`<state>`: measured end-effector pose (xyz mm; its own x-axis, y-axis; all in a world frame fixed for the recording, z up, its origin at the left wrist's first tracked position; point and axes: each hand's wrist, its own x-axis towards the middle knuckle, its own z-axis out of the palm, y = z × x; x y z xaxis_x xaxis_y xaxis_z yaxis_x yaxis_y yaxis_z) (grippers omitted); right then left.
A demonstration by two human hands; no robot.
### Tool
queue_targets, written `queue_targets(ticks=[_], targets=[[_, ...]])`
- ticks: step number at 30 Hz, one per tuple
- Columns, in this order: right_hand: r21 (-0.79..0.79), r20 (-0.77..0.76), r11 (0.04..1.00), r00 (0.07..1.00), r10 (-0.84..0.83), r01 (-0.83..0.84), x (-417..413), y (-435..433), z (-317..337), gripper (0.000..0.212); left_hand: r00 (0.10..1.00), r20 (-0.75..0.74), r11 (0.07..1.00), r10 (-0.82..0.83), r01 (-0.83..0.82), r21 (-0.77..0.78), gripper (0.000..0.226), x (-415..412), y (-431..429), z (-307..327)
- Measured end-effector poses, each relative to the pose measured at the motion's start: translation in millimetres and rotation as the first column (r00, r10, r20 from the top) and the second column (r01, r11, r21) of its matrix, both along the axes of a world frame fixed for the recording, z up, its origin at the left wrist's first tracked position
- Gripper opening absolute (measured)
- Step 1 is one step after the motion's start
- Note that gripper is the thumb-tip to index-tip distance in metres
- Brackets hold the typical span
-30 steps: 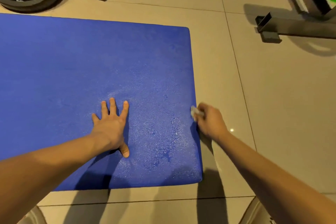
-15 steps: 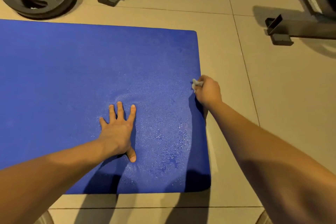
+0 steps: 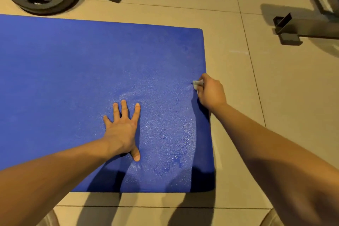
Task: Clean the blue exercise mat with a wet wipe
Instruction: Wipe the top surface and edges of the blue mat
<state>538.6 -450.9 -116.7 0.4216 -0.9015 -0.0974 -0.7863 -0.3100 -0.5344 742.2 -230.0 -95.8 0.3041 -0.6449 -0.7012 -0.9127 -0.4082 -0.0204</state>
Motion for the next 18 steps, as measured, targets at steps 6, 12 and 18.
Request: queue_targets(ticks=[6,12,18], targets=[[0.045,0.024,0.992,0.993,0.115,-0.116,-40,89,-4,0.016,1.0,-0.005,1.0,-0.005,0.005,-0.012,0.177,2,3,-2],[0.007,-0.094,0.969,0.965,0.245,-0.246,-48,86,-4,0.011,1.0,-0.009,1.0,0.005,-0.005,-0.013,0.177,1,0,-1],[0.005,0.07,0.991,0.989,-0.131,0.131,15,30,-9,0.008,1.0,-0.013,1.0,0.008,-0.009,-0.017,0.177,3,1,-3]])
